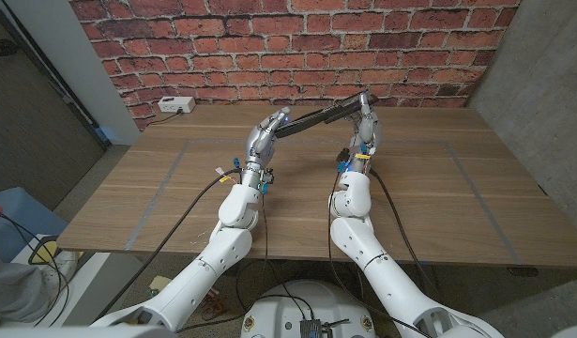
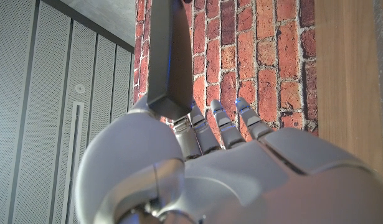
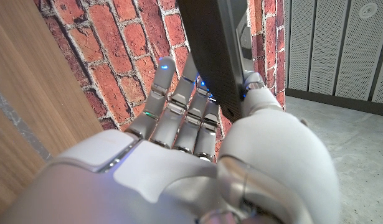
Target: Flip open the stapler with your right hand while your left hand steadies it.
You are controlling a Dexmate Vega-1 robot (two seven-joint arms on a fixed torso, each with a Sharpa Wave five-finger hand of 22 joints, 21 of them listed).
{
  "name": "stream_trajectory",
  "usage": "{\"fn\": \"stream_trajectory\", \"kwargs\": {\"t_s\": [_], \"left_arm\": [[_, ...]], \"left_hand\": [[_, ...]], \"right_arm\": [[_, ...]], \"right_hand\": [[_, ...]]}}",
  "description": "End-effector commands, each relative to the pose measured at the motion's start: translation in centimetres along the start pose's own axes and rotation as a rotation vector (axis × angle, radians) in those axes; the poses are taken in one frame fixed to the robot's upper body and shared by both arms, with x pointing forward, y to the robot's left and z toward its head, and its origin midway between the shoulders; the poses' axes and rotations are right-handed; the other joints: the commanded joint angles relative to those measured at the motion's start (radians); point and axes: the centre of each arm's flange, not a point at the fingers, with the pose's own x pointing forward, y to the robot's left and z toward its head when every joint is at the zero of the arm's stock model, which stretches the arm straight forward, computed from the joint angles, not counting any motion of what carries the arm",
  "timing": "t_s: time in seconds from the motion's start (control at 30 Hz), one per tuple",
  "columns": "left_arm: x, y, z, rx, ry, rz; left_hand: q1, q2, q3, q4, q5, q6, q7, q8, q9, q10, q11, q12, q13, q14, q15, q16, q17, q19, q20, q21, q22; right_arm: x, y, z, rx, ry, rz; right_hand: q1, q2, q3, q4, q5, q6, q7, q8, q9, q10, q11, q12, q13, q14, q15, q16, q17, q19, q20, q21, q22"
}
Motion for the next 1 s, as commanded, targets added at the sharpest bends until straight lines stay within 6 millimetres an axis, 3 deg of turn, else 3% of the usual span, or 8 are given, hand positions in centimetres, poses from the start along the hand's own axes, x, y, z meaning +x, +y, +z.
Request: {"fn": "stream_trajectory", "kwargs": {"t_s": [0.03, 0.33, 0.47, 1.0], "left_arm": [[0.2, -0.6, 0.1, -0.006, -0.026, -0.022], [-0.1, -0.4, 0.1, -0.015, -0.037, -0.008], [-0.1, -0.2, 0.2, -0.012, -0.038, -0.011], [-0.4, 0.4, 0.4, -0.019, -0.038, -0.011]], "left_hand": [[-0.018, -0.006, -0.007, 0.003, -0.002, 0.004, 0.004, -0.008, -0.001, -0.001, -0.001, 0.007, 0.002, -0.003, -0.115, 0.004, 0.002, -0.006, -0.004, 0.005, 0.003], [-0.034, -0.008, -0.012, 0.008, -0.002, 0.006, 0.005, -0.010, -0.004, -0.004, 0.000, 0.007, 0.003, -0.003, -0.115, 0.002, 0.002, -0.008, -0.004, 0.005, 0.003], [-0.039, -0.009, -0.012, 0.006, -0.001, -0.006, -0.014, -0.016, -0.006, -0.003, 0.000, 0.008, 0.003, -0.002, -0.115, -0.001, 0.000, -0.008, -0.003, 0.005, 0.004], [-0.043, -0.007, -0.008, 0.003, 0.000, -0.005, -0.013, -0.018, -0.008, -0.004, 0.000, 0.008, 0.003, -0.002, -0.113, -0.004, -0.003, -0.009, -0.002, 0.005, 0.003]], "right_arm": [[-0.2, -0.6, 0.4, -0.002, 0.002, -0.007], [-0.1, -0.4, 0.1, -0.002, 0.009, -0.006], [-0.1, -0.3, 0.1, -0.004, 0.006, -0.008], [-0.7, -0.1, -0.1, -0.011, 0.006, -0.017]], "right_hand": [[0.001, 0.006, 0.249, 0.110, 0.006, 0.012, -0.003, 0.004, 0.003, 0.063, -0.048, 0.007, 0.005, 0.004, -0.071, -0.003, -0.005, 0.004, -0.155, 0.002, 0.003], [0.000, 0.006, 0.249, 0.109, 0.006, 0.013, -0.004, 0.003, 0.003, 0.064, -0.044, 0.006, 0.004, 0.005, -0.071, -0.003, -0.005, 0.002, -0.155, 0.002, 0.003], [0.000, 0.007, 0.251, 0.108, 0.006, 0.013, -0.004, 0.003, 0.002, 0.060, -0.046, 0.005, 0.004, 0.004, -0.071, -0.003, -0.005, 0.002, -0.155, 0.002, 0.003], [-0.002, 0.007, 0.251, 0.107, 0.005, 0.013, -0.005, 0.003, 0.002, 0.063, -0.048, 0.006, 0.005, 0.006, -0.071, -0.002, -0.005, 0.001, -0.155, 0.004, 0.003]]}}
